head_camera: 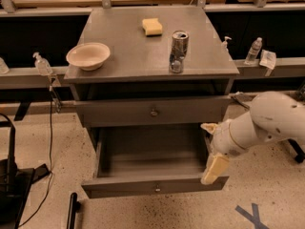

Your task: Close middle drawer

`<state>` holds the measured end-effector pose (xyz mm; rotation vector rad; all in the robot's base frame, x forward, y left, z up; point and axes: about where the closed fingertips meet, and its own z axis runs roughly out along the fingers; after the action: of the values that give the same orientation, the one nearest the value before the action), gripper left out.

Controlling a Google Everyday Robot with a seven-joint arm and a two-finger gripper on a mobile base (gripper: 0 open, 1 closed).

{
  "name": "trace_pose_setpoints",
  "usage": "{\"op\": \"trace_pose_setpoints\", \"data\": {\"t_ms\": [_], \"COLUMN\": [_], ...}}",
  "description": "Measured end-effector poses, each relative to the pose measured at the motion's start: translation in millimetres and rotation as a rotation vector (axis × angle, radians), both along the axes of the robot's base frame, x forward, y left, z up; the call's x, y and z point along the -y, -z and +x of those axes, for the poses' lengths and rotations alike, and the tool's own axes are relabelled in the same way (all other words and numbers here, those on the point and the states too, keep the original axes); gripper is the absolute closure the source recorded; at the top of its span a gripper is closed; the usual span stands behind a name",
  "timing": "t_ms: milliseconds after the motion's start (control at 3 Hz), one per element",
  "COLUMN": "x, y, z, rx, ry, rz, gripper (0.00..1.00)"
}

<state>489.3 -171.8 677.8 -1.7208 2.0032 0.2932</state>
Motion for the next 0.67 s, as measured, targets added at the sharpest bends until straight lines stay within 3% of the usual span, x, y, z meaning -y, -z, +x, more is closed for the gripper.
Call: {"op": "trace_pose_setpoints", "data": {"t_ms": [333, 667], "x": [-12, -19], "y": [72, 118], "z": [14, 22], "rx": [-0.003, 0.038], "ry": [-0.059, -0.070], "rz": [0.017, -0.034], "gripper": [0.00, 0.00]}}
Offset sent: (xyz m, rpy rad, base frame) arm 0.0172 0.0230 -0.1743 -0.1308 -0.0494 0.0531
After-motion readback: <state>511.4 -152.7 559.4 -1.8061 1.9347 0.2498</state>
